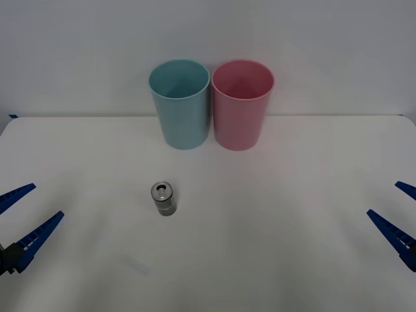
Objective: Grasp the object on the table and drop it into the matching bin: aluminum can to the light blue bin, PET bottle to the pink bin.
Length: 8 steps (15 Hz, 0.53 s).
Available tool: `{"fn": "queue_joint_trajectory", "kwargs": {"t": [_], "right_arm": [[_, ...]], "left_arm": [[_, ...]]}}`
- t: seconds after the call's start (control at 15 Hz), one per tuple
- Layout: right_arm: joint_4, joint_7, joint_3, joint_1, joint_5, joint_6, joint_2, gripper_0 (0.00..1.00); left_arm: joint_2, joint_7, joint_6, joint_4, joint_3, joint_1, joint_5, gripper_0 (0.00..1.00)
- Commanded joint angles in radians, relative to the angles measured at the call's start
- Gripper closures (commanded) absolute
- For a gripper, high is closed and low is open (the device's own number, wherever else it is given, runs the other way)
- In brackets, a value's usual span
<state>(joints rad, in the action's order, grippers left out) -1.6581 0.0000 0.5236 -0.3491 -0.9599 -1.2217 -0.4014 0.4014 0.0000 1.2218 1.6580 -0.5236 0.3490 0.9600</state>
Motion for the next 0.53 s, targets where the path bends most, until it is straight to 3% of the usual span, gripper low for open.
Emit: {"fn": "queue_joint_trajectory", "kwargs": {"t": [0.07,0.53], "right_arm": [[0.0,0.0,0.0,0.0,0.0,0.0,0.0,0.0],[0.0,0.0,0.0,0.0,0.0,0.0,0.0,0.0]], "left_arm": [[0.0,0.0,0.0,0.0,0.0,0.0,0.0,0.0],[0.005,-0.014,-0.018,-0.004,0.011,0.011,-0.017,0.0]]}}
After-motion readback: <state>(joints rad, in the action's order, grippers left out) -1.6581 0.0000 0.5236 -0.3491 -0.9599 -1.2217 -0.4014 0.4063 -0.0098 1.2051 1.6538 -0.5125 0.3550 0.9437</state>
